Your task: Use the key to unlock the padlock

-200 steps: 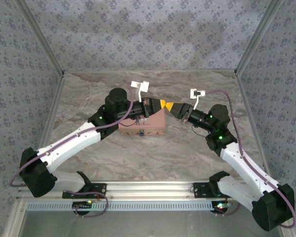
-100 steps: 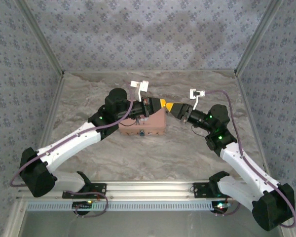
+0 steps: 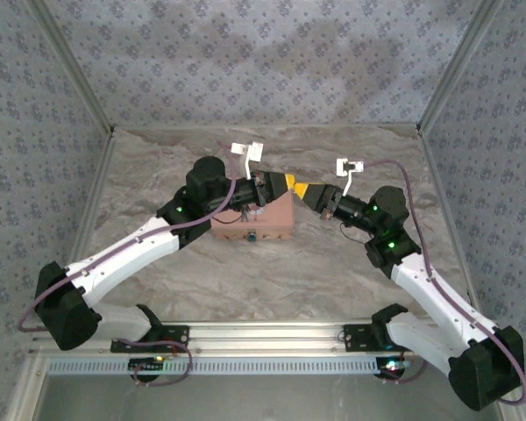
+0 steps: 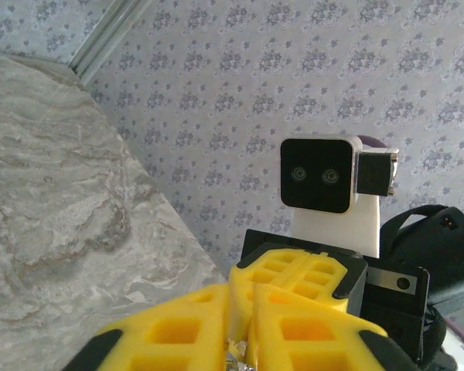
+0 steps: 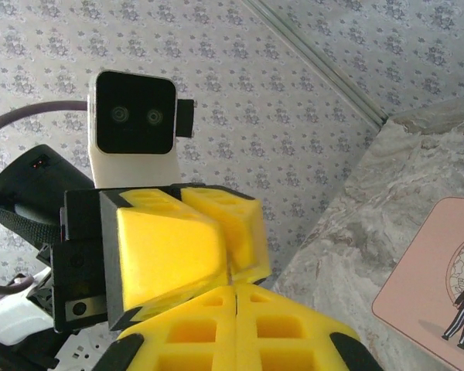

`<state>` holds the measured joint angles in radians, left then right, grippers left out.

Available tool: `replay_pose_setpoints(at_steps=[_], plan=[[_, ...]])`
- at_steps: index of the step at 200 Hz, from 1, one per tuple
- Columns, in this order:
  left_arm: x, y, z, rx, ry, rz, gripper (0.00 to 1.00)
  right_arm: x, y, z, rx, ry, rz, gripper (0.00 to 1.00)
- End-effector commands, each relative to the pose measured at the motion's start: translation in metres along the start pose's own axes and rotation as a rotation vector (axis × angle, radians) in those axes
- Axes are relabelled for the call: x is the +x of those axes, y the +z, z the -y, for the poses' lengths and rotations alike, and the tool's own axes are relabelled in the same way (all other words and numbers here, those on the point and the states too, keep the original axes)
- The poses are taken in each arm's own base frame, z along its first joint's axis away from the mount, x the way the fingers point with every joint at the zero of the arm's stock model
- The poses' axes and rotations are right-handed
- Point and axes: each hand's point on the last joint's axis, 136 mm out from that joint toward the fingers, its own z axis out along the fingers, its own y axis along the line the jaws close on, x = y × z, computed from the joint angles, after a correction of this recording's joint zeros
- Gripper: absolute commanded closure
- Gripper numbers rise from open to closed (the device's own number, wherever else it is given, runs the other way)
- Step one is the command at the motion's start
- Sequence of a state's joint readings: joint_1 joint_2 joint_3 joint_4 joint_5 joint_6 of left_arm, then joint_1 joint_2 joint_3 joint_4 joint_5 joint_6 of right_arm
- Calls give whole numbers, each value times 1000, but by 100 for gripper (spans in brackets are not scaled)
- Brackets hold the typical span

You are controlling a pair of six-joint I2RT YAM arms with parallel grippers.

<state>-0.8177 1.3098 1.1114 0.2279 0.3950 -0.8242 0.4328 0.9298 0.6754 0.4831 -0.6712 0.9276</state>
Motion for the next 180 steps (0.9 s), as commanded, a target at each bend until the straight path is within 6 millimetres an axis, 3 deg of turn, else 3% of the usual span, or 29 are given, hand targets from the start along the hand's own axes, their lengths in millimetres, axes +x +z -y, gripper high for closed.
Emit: replay_pose_setpoints(at_steps=[1, 35, 63, 82, 104, 129, 136, 158, 180], plan=[[-11, -6, 19, 48, 26, 35, 74, -2, -3, -13, -33, -46, 0, 100], [-9, -7, 18, 42, 24, 28, 75, -1, -5, -14, -35, -47, -9, 100], [-9, -7, 19, 45, 25, 28, 86, 0, -6, -14, -38, -46, -16, 100], [-9, -7, 19, 46, 24, 26, 100, 0, -6, -14, -37, -47, -20, 100], [-8, -6, 18, 43, 23, 24, 100, -2, -8, -11, -23, -45, -15, 100], [-11, -7, 13, 15, 16, 43, 100, -11, -13, -7, 16, -42, 22, 61], [-12, -7, 13, 14, 16, 49, 100, -13, -15, -8, 23, -45, 35, 54], [-15, -7, 14, 20, 8, 63, 100, -18, -19, -10, 35, -44, 70, 41], [-17, -6, 15, 25, 4, 73, 100, -16, -17, -11, 25, -36, 79, 38]])
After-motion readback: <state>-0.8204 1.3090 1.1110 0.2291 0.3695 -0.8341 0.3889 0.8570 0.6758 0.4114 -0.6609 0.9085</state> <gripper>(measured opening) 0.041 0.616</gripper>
